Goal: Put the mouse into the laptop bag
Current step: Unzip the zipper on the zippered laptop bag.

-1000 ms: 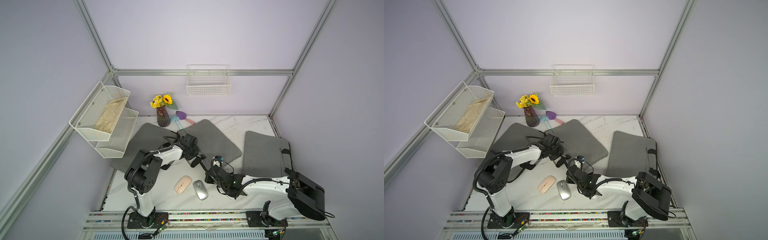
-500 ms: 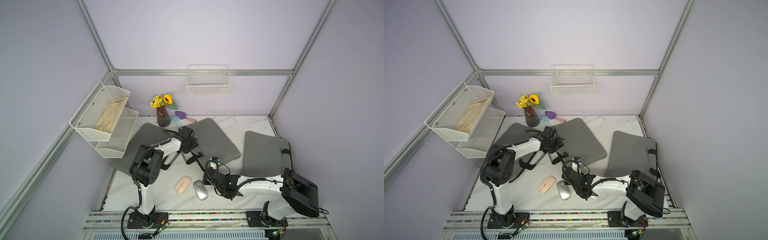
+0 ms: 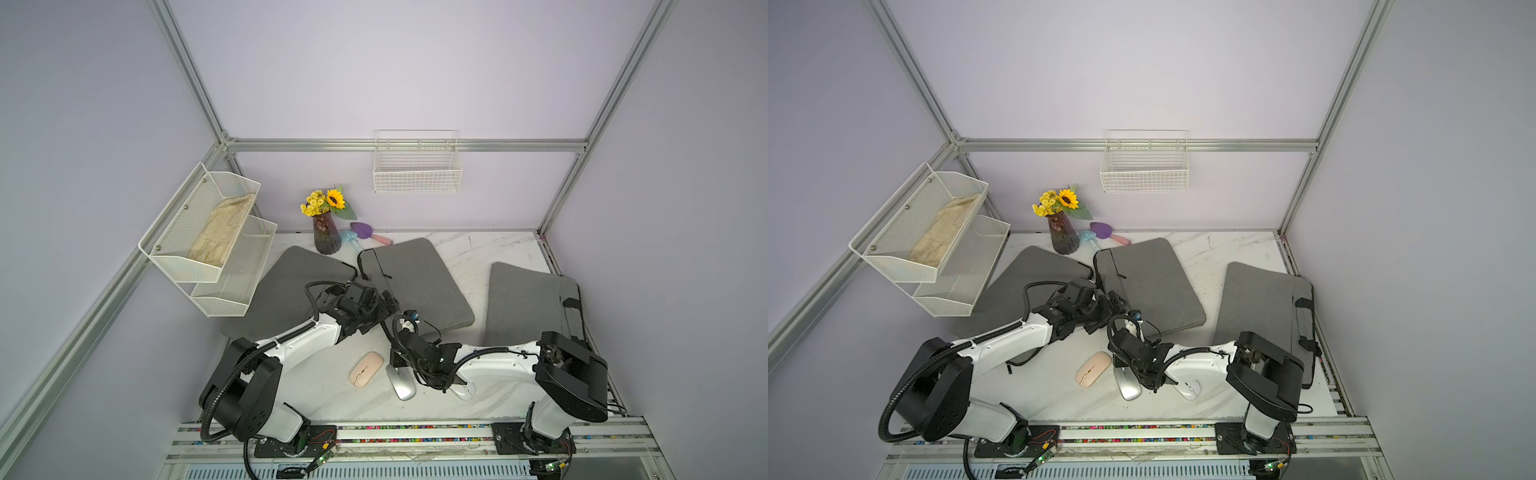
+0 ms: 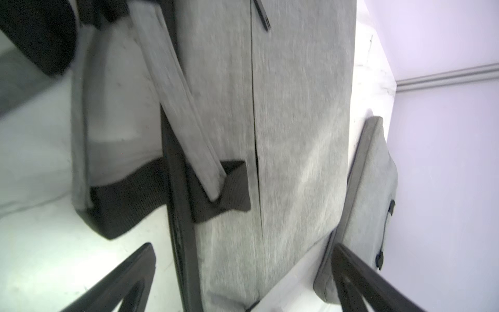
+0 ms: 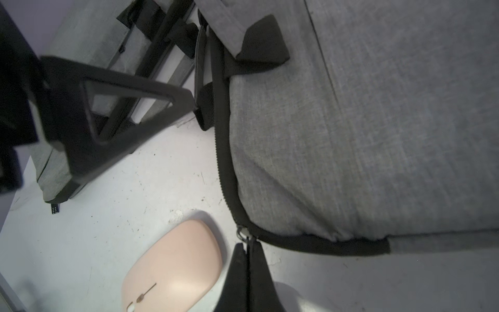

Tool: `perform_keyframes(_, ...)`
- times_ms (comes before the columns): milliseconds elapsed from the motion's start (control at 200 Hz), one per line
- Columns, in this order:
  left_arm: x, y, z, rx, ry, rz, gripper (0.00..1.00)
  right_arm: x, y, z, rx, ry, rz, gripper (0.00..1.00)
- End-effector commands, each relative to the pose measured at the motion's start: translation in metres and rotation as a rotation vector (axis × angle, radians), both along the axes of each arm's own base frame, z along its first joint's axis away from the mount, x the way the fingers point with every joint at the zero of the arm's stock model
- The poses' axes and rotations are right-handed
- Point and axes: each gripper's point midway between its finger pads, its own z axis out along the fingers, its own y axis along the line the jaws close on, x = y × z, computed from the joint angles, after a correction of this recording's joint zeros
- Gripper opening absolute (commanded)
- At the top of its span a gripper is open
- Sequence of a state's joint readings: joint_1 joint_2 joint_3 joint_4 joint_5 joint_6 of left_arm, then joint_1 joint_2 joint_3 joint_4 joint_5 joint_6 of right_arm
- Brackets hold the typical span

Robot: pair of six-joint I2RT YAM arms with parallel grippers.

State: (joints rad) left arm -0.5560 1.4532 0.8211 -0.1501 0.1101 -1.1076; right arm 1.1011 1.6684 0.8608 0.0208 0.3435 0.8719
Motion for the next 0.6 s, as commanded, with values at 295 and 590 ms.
perform_keyframes(295,-0.005,-0.036,-0.043,-0.041,0.062,-0.045,0.52,0.002,0.002,0.028,0.11,-0.065,0.017,0.0)
perform_keyframes(590,0.021,-0.04,-0.034,0.005,0.046,-0.019,0.0,-0.006,-0.052,-0.014,-0.032,0.03,-0.118,0.0)
